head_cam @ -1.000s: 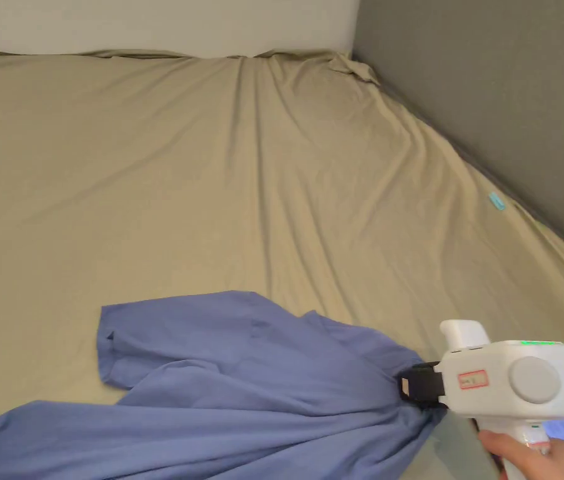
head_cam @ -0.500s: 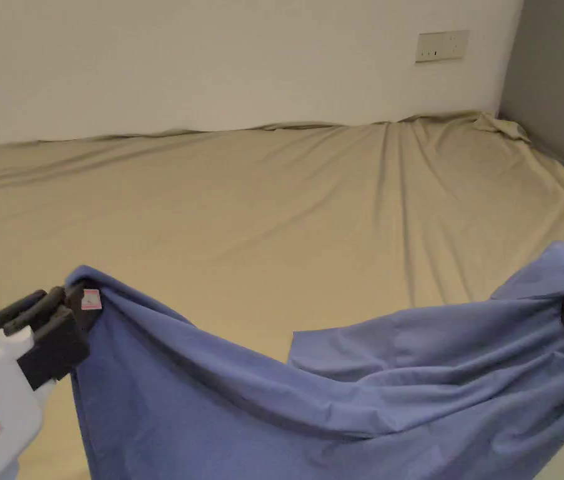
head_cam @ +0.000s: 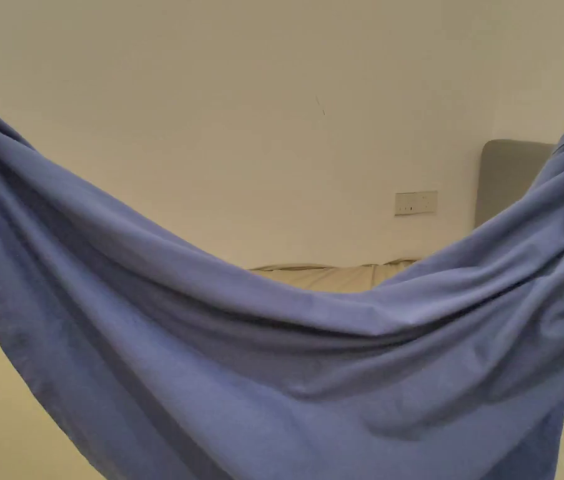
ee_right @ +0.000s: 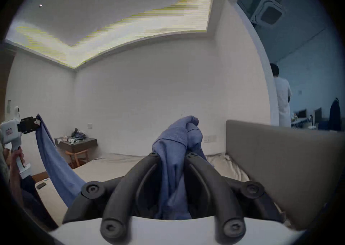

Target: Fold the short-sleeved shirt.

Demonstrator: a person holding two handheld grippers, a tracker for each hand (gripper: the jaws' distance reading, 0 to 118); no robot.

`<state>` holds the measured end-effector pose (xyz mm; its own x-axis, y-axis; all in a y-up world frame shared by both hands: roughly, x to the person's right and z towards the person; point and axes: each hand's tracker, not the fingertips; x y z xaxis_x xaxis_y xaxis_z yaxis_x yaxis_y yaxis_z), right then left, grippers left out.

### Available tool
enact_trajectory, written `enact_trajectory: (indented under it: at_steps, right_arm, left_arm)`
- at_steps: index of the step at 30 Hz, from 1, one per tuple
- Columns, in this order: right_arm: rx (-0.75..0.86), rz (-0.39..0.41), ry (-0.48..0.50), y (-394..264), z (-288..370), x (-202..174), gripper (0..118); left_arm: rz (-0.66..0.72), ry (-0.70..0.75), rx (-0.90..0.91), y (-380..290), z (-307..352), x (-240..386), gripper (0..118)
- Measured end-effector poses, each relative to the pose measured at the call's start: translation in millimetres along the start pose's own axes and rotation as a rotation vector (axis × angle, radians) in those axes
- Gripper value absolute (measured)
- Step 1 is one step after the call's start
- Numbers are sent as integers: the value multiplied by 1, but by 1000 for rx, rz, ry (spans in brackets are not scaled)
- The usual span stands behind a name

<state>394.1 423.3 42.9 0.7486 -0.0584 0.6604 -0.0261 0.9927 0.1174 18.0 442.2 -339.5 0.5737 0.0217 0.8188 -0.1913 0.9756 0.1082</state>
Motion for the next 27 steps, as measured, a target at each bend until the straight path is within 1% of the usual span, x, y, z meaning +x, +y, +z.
enact_trajectory:
  at_steps: [3,6,7,9,10,12,16,19,21,23,25,27]
  right_arm:
    - [1,19,8,23,-33,1,20]
    - [-16,34,-29,43,-78,1,20]
    - [-13,55,-44,48,-94,-2,20]
    - [-22,101,-77,59,-125,-6,20]
    - [-27,112,-74,65,-143,-7,20]
    - [-40,132,-72,72,-179,-12,20]
    - [-63,133,-81,67,-253,-20,20]
    - [-104,110,-84,38,-305,-22,20]
    - [-155,121,-106,5,-334,-22,20]
    - [-205,139,-112,-43,-358,-18,20]
    - [-260,125,-87,-92,-371,-12,20]
    - [-335,93,-83,-151,-381,-5,20]
  left_arm:
    - [-3,-4,-14,19,-38,-9,4]
    - [6,-5,-33,34,-90,-20,4]
    - [3,2,-43,38,-107,-22,4]
    - [-57,28,-80,40,-138,-26,4]
    - [-116,50,-108,40,-156,-26,4]
    - [-176,85,-142,34,-187,-29,4]
    - [-156,107,-173,8,-251,-42,4]
    - [-73,117,-215,-36,-294,-56,4]
    - [-5,128,-263,-76,-314,-67,4]
    - [56,117,-326,-132,-329,-78,4]
    - [116,106,-386,-186,-334,-87,4]
    - [170,114,-474,-243,-337,-95,4]
